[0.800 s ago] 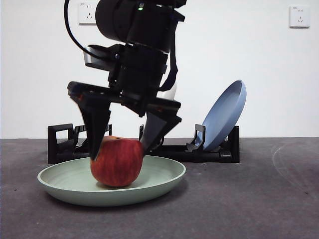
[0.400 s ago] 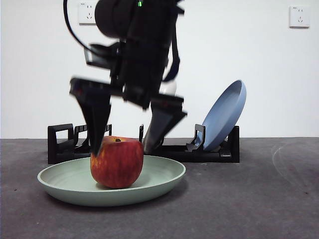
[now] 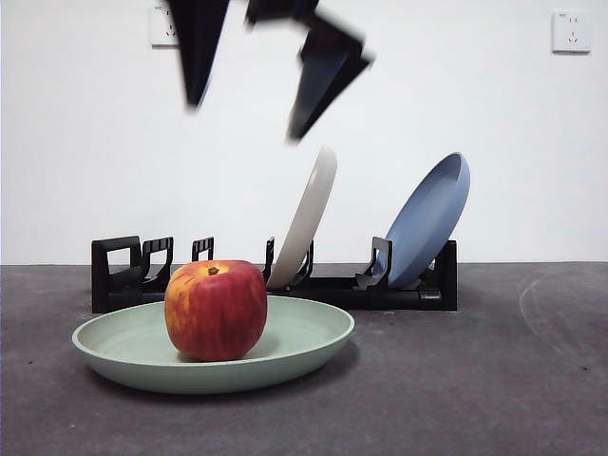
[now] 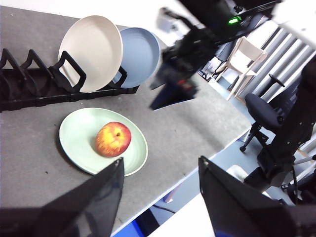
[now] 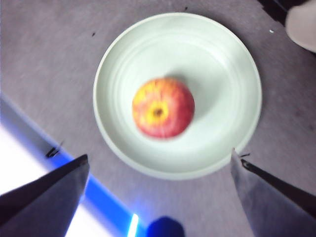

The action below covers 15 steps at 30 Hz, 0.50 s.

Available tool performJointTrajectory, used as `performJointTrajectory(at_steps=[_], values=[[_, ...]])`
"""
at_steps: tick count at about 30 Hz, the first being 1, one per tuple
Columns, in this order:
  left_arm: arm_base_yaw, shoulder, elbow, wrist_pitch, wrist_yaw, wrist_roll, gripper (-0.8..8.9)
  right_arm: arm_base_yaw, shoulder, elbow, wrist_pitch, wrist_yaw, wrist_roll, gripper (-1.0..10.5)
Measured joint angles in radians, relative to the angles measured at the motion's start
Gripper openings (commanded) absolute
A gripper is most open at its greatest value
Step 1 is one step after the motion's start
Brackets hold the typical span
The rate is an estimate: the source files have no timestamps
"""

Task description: Take the green plate from the plate rack,put the plate on the table,take the apple from the table,put the apple in the plate

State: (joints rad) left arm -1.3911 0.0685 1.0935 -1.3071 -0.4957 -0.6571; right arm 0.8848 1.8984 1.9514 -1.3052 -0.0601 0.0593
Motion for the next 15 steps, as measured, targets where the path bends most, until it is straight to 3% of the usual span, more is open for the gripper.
performJointTrajectory(at_steps=[9, 15], values=[[-0.006, 0.031, 0.0, 0.038, -0.044, -0.007, 2.51, 0.012, -0.347, -0.031, -0.05, 0.019, -0.003, 4.7], [-0.027, 0.13, 0.0, 0.077, -0.029, -0.009, 2.51, 0.025, -0.598, -0.181, -0.05, 0.024, 0.037, 4.7]])
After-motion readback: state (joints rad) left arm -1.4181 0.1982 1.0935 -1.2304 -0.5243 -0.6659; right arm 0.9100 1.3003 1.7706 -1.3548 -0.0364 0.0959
